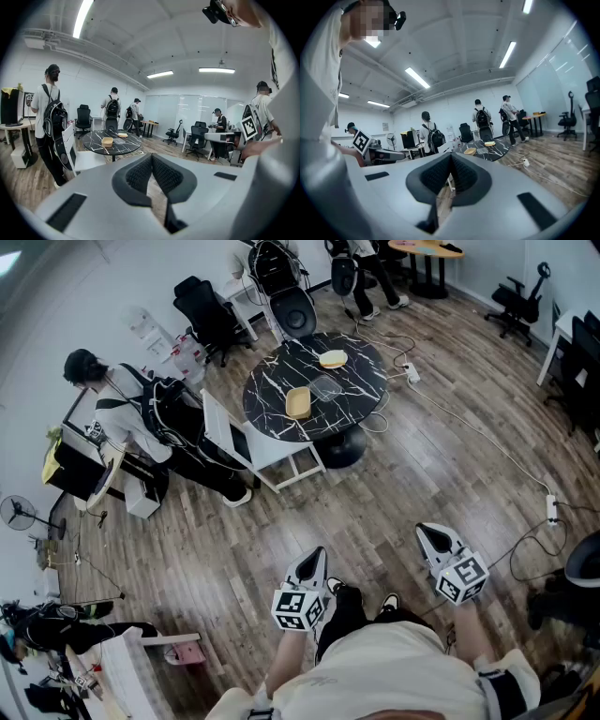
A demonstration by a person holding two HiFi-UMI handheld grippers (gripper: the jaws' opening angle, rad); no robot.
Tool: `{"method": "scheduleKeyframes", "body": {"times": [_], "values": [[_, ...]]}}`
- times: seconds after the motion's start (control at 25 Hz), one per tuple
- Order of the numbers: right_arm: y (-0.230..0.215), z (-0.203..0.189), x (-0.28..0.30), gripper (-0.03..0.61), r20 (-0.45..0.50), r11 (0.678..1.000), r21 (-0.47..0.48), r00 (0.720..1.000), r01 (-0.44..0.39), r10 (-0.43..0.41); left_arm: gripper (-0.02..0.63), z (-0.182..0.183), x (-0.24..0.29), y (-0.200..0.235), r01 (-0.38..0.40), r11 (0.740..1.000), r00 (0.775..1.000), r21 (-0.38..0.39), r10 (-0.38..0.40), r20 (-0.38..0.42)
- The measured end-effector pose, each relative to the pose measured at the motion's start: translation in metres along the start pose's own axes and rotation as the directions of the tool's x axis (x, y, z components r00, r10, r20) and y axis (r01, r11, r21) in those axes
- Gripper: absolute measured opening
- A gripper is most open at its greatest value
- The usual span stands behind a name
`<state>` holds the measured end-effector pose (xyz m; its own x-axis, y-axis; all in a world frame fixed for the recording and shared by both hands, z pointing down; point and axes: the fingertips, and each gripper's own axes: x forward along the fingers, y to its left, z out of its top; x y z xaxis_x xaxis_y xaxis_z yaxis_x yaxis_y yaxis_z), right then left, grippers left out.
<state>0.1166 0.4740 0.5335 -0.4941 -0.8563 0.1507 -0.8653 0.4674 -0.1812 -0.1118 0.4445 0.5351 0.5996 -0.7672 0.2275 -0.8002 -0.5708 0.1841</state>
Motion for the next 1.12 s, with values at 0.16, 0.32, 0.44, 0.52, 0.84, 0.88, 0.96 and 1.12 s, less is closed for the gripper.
{"method": "scheduleKeyframes", "body": {"times": [0.16,0.32,0.44,0.52,0.84,0.88,0.96,1.12], "values": [[0.004,0.008,0.013,0.005,-0.007,0.999,-0.047,1.000,-0.016,0.016,0.017,0.002,-0.002,0.011,-0.030,0.999,0.999,0.012,0.030,-0.013],[-0.002,0.013,0.020,0.005,0.025,0.999,-0.033,0.999,-0.025,0.026,0.017,0.007,0.002,0.010,-0.030,0.999,1.000,0.020,0.030,-0.006],[-0.002,0.010,0.020,0.005,0.021,0.999,-0.046,1.000,-0.019,0.020,0.017,0.008,0.004,0.008,-0.028,0.999,1.000,0.027,0.028,-0.005],[0.004,0.010,0.018,0.006,0.030,0.999,-0.020,0.999,-0.045,0.045,0.017,0.011,0.003,0.009,-0.036,0.999,0.999,0.031,0.036,0.001],[0.007,0.021,0.022,0.135,0.049,0.996,-0.054,0.996,-0.072,0.075,0.017,0.012,0.007,0.011,-0.041,0.999,0.999,0.023,0.041,-0.008],[0.008,0.021,0.025,0.135,0.049,0.996,-0.053,0.996,-0.068,0.071,0.017,0.009,0.007,0.014,-0.043,0.999,0.999,0.019,0.044,-0.020],[0.009,0.019,0.028,0.135,0.045,0.997,-0.045,0.997,-0.064,0.066,0.017,0.003,0.009,0.019,-0.046,0.999,0.998,0.011,0.046,-0.039],[-0.001,0.015,0.039,0.135,0.024,0.998,-0.033,0.998,-0.051,0.052,0.017,0.008,0.031,0.029,-0.026,1.000,0.999,0.001,0.026,-0.039]]}}
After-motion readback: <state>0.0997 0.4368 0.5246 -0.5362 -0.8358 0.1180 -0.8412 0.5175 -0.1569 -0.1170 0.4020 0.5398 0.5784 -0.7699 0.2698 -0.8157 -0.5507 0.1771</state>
